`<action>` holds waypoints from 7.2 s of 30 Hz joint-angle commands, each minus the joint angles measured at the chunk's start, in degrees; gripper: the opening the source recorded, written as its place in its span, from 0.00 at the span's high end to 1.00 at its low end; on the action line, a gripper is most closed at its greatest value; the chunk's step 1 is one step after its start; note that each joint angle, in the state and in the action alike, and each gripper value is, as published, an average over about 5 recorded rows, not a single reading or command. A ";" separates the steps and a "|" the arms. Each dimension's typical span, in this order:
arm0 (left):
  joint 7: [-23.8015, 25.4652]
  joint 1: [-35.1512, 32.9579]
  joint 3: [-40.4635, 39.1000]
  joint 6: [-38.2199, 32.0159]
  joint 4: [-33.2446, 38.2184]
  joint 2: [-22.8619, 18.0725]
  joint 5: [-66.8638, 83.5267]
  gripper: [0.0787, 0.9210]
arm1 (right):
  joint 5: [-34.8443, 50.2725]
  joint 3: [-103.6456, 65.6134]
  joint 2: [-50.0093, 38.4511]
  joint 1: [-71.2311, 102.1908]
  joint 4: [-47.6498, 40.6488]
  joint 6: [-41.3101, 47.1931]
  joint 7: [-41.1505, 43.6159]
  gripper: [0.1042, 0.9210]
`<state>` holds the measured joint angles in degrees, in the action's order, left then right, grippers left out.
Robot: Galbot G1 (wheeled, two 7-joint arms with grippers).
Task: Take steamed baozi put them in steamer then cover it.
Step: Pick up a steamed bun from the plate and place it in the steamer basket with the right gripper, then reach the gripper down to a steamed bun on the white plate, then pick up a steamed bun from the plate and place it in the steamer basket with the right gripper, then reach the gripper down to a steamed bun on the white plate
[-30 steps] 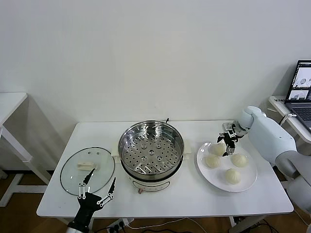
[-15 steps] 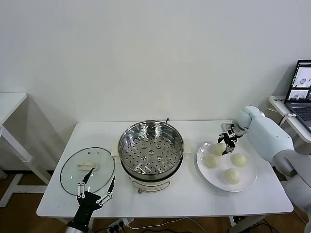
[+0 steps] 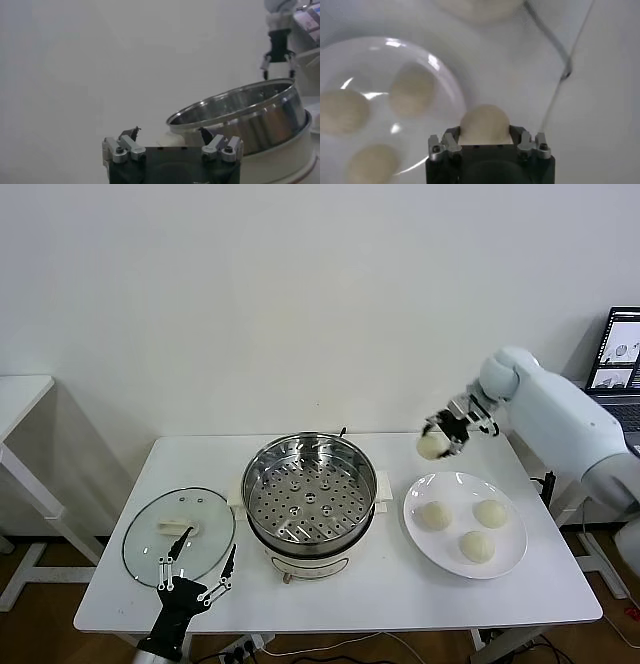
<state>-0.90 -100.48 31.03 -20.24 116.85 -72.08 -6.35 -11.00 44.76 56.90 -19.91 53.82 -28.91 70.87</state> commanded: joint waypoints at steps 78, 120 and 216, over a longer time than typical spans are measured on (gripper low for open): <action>-1.17 1.13 0.14 -1.65 -0.13 0.12 1.56 0.12 | 32.80 32.99 -18.65 -8.70 9.76 34.62 -0.38 0.12; -1.22 0.12 -0.36 -1.96 0.03 -1.69 0.18 0.12 | 21.22 16.08 -6.06 12.91 -2.87 34.92 -9.92 0.25; -2.10 0.50 -1.38 -2.20 1.45 -1.41 -0.81 0.12 | 42.21 38.24 -1.20 -27.81 28.44 43.50 -10.10 0.12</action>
<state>-2.96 -99.92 29.77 -22.61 118.07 -73.56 -6.95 33.44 84.48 71.92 -42.70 73.80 16.63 58.19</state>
